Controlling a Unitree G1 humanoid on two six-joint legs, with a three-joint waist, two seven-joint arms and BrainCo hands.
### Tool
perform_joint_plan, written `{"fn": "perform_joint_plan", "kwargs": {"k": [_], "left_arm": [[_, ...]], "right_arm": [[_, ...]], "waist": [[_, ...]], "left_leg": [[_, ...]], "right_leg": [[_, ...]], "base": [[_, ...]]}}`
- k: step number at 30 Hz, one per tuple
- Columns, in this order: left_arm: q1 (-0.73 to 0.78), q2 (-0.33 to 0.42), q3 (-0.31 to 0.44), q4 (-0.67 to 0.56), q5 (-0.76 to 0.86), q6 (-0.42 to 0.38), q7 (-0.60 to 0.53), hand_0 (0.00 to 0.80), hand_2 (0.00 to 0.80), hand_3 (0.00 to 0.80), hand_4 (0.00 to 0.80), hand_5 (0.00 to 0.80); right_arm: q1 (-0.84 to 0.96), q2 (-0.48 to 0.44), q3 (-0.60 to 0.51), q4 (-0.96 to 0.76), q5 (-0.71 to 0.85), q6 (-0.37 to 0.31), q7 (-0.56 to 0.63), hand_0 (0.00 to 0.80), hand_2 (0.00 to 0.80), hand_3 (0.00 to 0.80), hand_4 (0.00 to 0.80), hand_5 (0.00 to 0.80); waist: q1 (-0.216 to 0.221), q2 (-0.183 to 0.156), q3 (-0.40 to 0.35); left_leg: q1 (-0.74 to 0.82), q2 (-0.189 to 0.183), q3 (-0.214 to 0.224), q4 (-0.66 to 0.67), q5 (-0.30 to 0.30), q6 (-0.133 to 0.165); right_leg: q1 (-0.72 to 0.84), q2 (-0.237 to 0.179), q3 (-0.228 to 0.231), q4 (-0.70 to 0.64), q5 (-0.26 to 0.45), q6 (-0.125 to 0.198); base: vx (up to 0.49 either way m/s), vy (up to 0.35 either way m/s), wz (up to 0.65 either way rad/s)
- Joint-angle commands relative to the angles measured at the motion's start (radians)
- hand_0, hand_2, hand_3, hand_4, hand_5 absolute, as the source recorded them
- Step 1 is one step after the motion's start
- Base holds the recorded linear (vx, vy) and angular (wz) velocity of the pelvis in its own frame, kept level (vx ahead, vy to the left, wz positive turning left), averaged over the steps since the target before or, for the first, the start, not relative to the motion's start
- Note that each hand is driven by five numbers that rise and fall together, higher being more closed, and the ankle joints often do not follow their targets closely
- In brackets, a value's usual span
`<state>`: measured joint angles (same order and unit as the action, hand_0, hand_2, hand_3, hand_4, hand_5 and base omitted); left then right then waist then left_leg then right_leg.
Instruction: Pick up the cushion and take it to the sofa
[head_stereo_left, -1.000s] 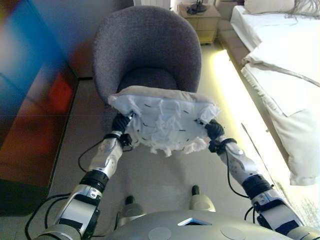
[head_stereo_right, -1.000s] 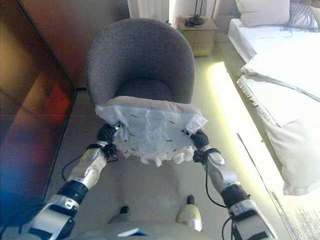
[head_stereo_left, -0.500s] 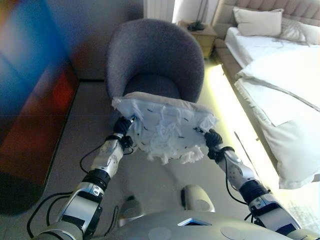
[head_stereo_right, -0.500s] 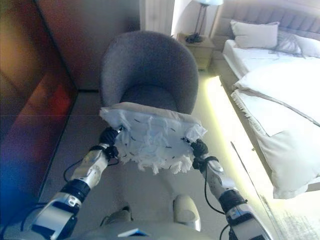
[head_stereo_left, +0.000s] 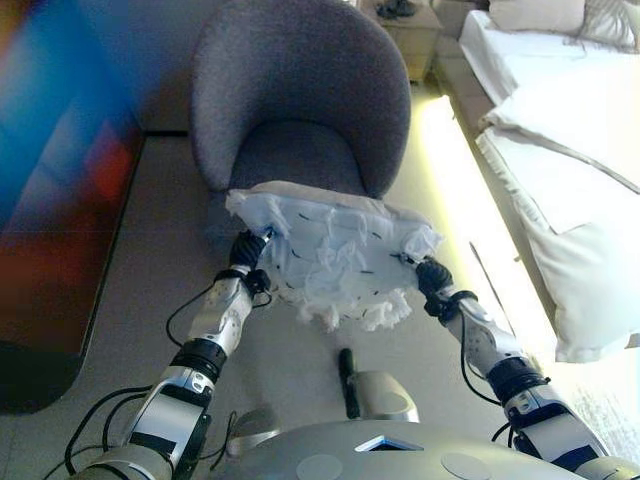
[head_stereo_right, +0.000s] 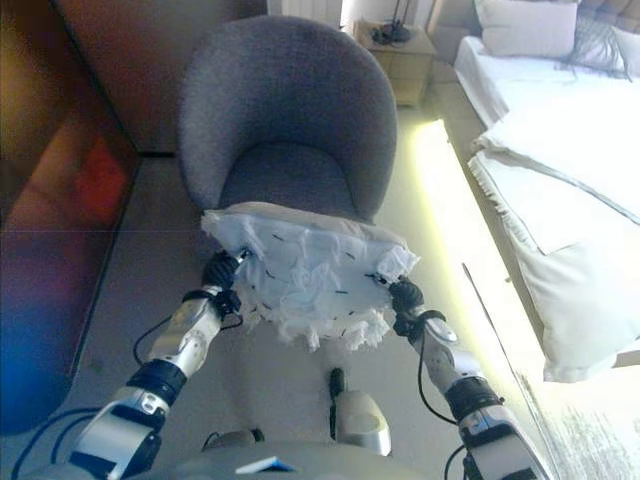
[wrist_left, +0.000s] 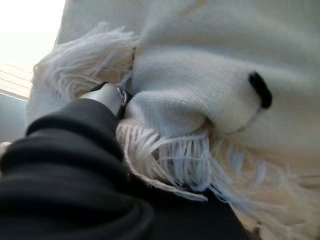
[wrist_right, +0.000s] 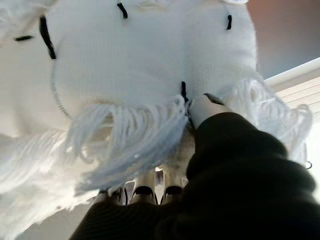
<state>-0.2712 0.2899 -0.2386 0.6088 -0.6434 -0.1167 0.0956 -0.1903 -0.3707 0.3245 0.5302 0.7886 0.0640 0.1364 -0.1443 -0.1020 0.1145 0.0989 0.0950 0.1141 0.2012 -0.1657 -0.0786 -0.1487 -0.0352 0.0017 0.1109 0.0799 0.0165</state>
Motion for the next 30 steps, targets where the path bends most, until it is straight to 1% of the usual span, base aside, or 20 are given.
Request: {"fn": "perform_joint_plan", "kwargs": {"k": [1,2,3,5,8,9,10,11,12,15,17,19,21,24,26,27,28,29,30], "left_arm": [[-0.036,-0.021,0.022,-0.129,0.009,-0.116,-0.009,0.800,0.800,0.800,0.800,0.800],[-0.030,-0.019,0.024,-0.135,-0.002,-0.114,-0.009,0.800,0.800,0.800,0.800,0.800],[-0.023,-0.017,0.029,-0.138,-0.013,-0.110,-0.016,0.800,0.800,0.800,0.800,0.800],[-0.010,-0.016,0.034,-0.147,-0.010,-0.099,-0.025,0.800,0.800,0.800,0.800,0.800],[0.011,-0.005,0.036,-0.159,-0.006,-0.097,-0.045,0.800,0.800,0.800,0.800,0.800],[0.012,0.001,0.037,-0.165,-0.011,-0.090,-0.048,0.800,0.800,0.800,0.800,0.800],[0.014,0.007,0.039,-0.168,-0.016,-0.088,-0.051,0.800,0.800,0.800,0.800,0.800],[0.017,0.013,0.040,-0.169,-0.024,-0.089,-0.057,0.800,0.800,0.800,0.800,0.800],[0.015,0.018,0.039,-0.166,-0.034,-0.092,-0.066,0.800,0.800,0.800,0.800,0.800],[0.002,0.020,0.029,-0.145,-0.047,-0.102,-0.084,0.800,0.800,0.800,0.800,0.800],[-0.002,0.012,0.025,-0.134,-0.044,-0.100,-0.089,0.800,0.800,0.800,0.800,0.800],[0.003,0.008,0.023,-0.113,-0.044,-0.110,-0.099,0.800,0.800,0.800,0.800,0.800],[0.012,0.002,0.023,-0.103,-0.044,-0.120,-0.098,0.800,0.800,0.800,0.800,0.800],[0.020,0.001,0.020,-0.095,-0.047,-0.131,-0.100,0.800,0.800,0.800,0.800,0.800],[0.018,0.003,0.019,-0.099,-0.041,-0.134,-0.103,0.800,0.800,0.800,0.800,0.800],[0.017,0.004,0.020,-0.100,-0.034,-0.135,-0.109,0.800,0.800,0.800,0.800,0.800],[0.018,0.007,0.020,-0.103,-0.033,-0.135,-0.109,0.800,0.800,0.800,0.800,0.800],[0.021,0.009,0.020,-0.109,-0.029,-0.135,-0.108,0.800,0.800,0.800,0.800,0.800],[0.024,0.011,0.020,-0.115,-0.025,-0.131,-0.105,0.800,0.800,0.800,0.800,0.800]], "right_arm": [[-0.078,-0.004,0.024,-0.077,-0.023,-0.078,0.095,0.800,0.800,0.800,0.800,0.800],[-0.076,-0.006,0.026,-0.078,-0.027,-0.081,0.097,0.800,0.800,0.800,0.800,0.800],[-0.071,-0.008,0.027,-0.081,-0.027,-0.086,0.096,0.800,0.800,0.800,0.800,0.800],[-0.056,-0.007,0.023,-0.082,-0.026,-0.098,0.104,0.800,0.800,0.800,0.800,0.800],[-0.035,-0.004,0.018,-0.089,-0.048,-0.102,0.102,0.800,0.800,0.800,0.800,0.800],[-0.037,-0.003,0.020,-0.090,-0.064,-0.103,0.092,0.800,0.800,0.800,0.800,0.800],[-0.038,-0.005,0.023,-0.095,-0.070,-0.100,0.089,0.800,0.800,0.800,0.800,0.800],[-0.036,-0.006,0.025,-0.102,-0.078,-0.101,0.085,0.800,0.800,0.800,0.800,0.800],[-0.036,-0.008,0.027,-0.110,-0.083,-0.102,0.078,0.800,0.800,0.800,0.800,0.800],[-0.038,-0.015,0.030,-0.121,-0.076,-0.100,0.055,0.800,0.800,0.800,0.800,0.800],[-0.031,-0.016,0.027,-0.129,-0.076,-0.092,0.046,0.800,0.800,0.800,0.800,0.800],[-0.018,-0.018,0.019,-0.122,-0.072,-0.084,0.064,0.800,0.800,0.800,0.800,0.800],[-0.004,-0.022,0.009,-0.119,-0.078,-0.076,0.080,0.800,0.800,0.800,0.800,0.800],[0.009,-0.022,0.003,-0.122,-0.075,-0.083,0.097,0.800,0.800,0.800,0.800,0.800],[0.005,-0.015,0.010,-0.127,-0.072,-0.094,0.091,0.800,0.800,0.800,0.800,0.800],[-0.001,-0.010,0.010,-0.127,-0.067,-0.099,0.088,0.800,0.800,0.800,0.800,0.800],[-0.005,-0.004,0.011,-0.127,-0.064,-0.102,0.089,0.800,0.800,0.800,0.800,0.800],[-0.003,0.003,0.009,-0.137,-0.065,-0.104,0.085,0.800,0.800,0.800,0.800,0.800],[0.001,0.009,0.006,-0.151,-0.068,-0.104,0.078,0.800,0.800,0.800,0.800,0.800]], "waist": [[0.007,-0.012,-0.090],[0.011,-0.016,-0.091],[0.014,-0.019,-0.092],[0.026,-0.027,-0.085],[0.053,-0.029,-0.068],[0.062,-0.026,-0.060],[0.066,-0.021,-0.055],[0.073,-0.012,-0.045],[0.079,-0.008,-0.035],[0.094,0.017,-0.020],[0.101,0.024,-0.020],[0.102,0.035,-0.025],[0.098,0.049,-0.033],[0.094,0.065,-0.034],[0.098,0.073,-0.029],[0.101,0.072,-0.024],[0.107,0.071,-0.022],[0.113,0.072,-0.022],[0.118,0.069,-0.025]], "left_leg": [[-0.019,0.000,0.015,0.372,0.247,0.013],[-0.049,-0.016,0.011,0.454,0.254,0.015],[-0.087,-0.015,0.009,0.537,0.265,0.015],[-0.164,-0.014,0.006,0.606,0.246,0.031],[-0.250,-0.012,0.011,0.513,0.231,0.050],[-0.269,-0.004,0.021,0.443,0.245,0.046],[-0.275,0.006,0.028,0.371,0.259,0.040],[-0.287,0.019,0.029,0.267,0.279,0.030],[-0.303,0.025,0.020,0.199,0.284,0.028],[-0.340,0.057,-0.019,-0.051,0.354,-0.002],[-0.341,0.079,-0.029,-0.167,0.384,-0.017],[-0.326,0.095,-0.019,-0.256,0.394,-0.027],[-0.333,0.109,-0.006,-0.288,0.398,-0.036],[-0.326,0.113,0.026,-0.288,0.391,-0.032],[-0.321,0.115,0.038,-0.278,0.386,-0.030],[-0.311,0.110,0.050,-0.260,0.373,-0.022],[-0.309,0.099,0.043,-0.236,0.360,-0.014],[-0.317,0.082,0.028,-0.196,0.351,-0.008],[-0.326,0.065,0.018,-0.160,0.330,0.004]], "right_leg": [[0.008,0.008,-0.037,-0.039,0.025,-0.024],[0.019,0.009,-0.039,-0.032,0.013,-0.037],[0.030,0.010,-0.039,-0.024,0.001,-0.050],[0.065,0.010,-0.029,-0.023,-0.017,-0.060],[0.110,0.017,-0.024,-0.029,-0.042,-0.057],[0.128,0.022,-0.026,-0.034,-0.055,-0.053],[0.141,0.027,-0.022,-0.037,-0.068,-0.048],[0.157,0.034,-0.015,-0.037,-0.083,-0.041],[0.168,0.033,-0.005,-0.038,-0.093,-0.033],[0.210,0.047,0.032,-0.048,-0.118,-0.013],[0.246,0.042,0.041,-0.063,-0.129,-0.001],[0.273,0.036,0.042,-0.064,-0.146,0.008],[0.281,0.038,0.030,-0.050,-0.170,0.008],[0.282,0.039,0.007,-0.019,-0.202,0.003],[0.277,0.033,-0.013,0.017,-0.229,0.004],[0.280,0.025,-0.024,0.033,-0.239,0.006],[0.282,0.015,-0.028,0.050,-0.245,0.010],[0.282,0.003,-0.033,0.073,-0.251,0.019],[0.276,-0.015,-0.033,0.096,-0.245,0.031]], "base": [[0.298,-0.265,-0.46],[0.273,-0.241,-0.44],[0.269,-0.208,-0.45],[0.257,-0.138,-0.29],[0.244,-0.045,-0.05],[0.196,0.017,-0.03],[0.185,0.073,0.02],[0.167,0.114,-0.02],[0.169,0.142,0.01],[0.205,0.137,-0.06],[0.249,0.115,-0.08],[0.296,0.141,-0.05],[0.304,0.159,-0.12],[0.283,0.172,-0.12],[0.260,0.176,-0.16],[0.268,0.181,-0.36],[0.310,0.203,-0.22],[0.336,0.209,0.00],[0.328,0.204,0.16]]}}
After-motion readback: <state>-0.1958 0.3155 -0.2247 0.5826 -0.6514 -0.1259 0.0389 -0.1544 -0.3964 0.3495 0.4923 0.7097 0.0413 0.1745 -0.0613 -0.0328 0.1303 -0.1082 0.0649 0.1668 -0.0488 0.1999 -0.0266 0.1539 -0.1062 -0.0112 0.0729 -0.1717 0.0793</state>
